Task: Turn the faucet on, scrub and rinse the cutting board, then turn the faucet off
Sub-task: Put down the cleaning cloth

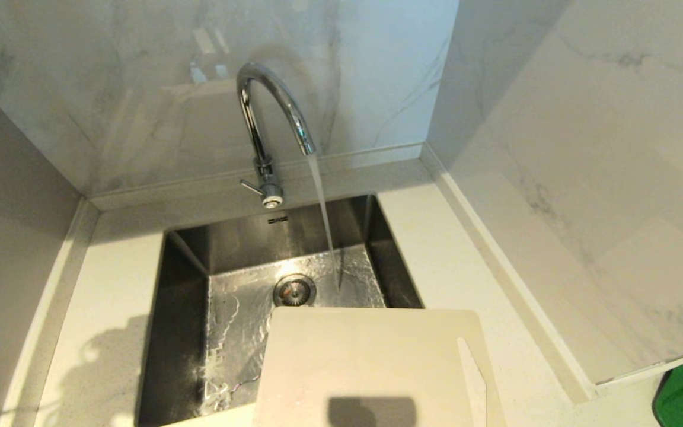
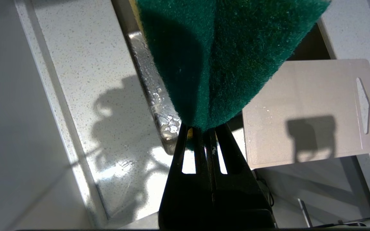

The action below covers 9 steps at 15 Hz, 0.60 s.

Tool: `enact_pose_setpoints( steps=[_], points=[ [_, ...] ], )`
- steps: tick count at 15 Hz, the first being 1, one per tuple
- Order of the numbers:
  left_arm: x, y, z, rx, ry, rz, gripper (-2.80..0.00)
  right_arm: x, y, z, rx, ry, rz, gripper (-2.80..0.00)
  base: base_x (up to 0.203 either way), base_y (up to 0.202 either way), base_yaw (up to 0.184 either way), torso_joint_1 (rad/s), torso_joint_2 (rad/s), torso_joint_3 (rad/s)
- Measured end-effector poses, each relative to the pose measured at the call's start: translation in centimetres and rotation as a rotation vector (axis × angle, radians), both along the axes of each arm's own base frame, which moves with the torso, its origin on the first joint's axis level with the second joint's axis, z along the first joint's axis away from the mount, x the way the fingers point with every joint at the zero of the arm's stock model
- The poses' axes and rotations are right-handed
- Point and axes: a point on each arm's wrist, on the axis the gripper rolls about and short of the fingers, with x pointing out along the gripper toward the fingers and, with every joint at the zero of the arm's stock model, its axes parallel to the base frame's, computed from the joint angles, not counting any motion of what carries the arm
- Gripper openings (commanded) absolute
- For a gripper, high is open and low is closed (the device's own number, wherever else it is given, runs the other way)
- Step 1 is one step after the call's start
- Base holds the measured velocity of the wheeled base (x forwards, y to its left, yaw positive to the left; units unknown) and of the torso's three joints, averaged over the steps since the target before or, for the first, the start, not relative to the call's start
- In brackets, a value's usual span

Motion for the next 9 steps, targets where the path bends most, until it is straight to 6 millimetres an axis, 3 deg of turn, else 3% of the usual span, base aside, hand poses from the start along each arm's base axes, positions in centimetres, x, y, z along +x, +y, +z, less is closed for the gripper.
enact_pose_setpoints(
  steps=[2, 4, 9],
  points=[
    [0.0, 0.0, 0.0, 0.000, 0.000, 0.000, -2.80, 1.8, 0.0, -0.9, -0.066, -0.142, 0.012, -2.80, 0.000, 0.000, 0.000, 0.000, 0.00, 0.000],
    [-0.1, 0.0, -0.1, 0.000, 0.002, -0.001, -2.80, 2.1, 0.1, -0.2, -0.110, -0.276, 0.022, -2.80, 0.000, 0.000, 0.000, 0.000, 0.00, 0.000],
    [-0.1, 0.0, -0.3, 0.000, 0.005, -0.002, -2.80, 2.5, 0.4, -1.0, -0.073, -0.272, 0.196, -2.80, 0.000, 0.000, 0.000, 0.000, 0.00, 0.000]
  ],
)
